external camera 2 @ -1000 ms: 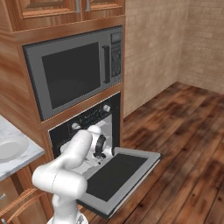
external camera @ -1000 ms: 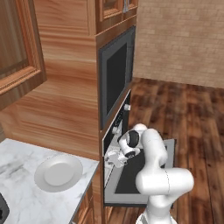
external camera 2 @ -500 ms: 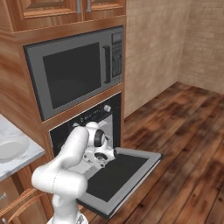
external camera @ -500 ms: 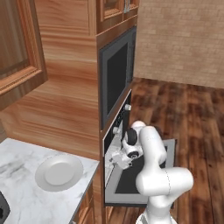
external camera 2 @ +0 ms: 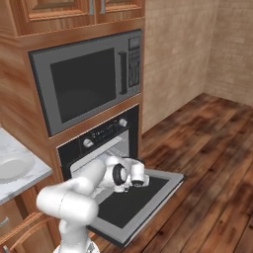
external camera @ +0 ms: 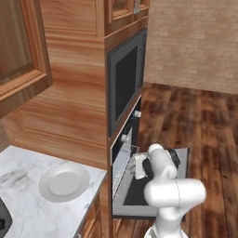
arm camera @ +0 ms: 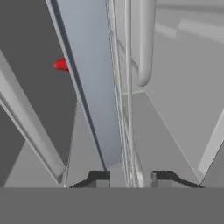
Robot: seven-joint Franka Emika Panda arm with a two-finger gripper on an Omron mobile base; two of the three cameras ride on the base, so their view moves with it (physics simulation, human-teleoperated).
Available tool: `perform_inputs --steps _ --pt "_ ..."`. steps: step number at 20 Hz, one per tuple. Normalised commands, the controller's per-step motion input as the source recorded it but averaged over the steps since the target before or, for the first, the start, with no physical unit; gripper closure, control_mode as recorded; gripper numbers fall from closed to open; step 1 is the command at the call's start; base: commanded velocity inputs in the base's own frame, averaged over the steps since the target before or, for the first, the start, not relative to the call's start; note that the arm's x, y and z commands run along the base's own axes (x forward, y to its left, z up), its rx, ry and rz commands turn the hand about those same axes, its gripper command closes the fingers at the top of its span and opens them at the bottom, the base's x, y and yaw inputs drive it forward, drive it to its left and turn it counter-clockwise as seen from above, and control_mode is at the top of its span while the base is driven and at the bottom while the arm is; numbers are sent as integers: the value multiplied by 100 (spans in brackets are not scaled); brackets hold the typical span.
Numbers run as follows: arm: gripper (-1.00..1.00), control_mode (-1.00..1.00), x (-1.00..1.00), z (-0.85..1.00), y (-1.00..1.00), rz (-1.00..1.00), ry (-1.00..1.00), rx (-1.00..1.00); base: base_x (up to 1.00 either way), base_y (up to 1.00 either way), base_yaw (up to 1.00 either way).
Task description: Take the baked cake out of the oven and place it on the plate for cooling. Then close the oven door.
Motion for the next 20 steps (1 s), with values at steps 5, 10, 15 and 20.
perform_inputs --steps 5,10,15,20 --pt "100 -100 -20 -43 -74 -24 9 -39 0 0 0" --pt "100 -100 -30 -42 -74 -25 9 -41 0 0 0" --pt "100 -100 -42 -34 -76 -28 10 -43 0 0 0" --pt "100 -100 -47 -39 -58 -32 7 -46 0 0 0"
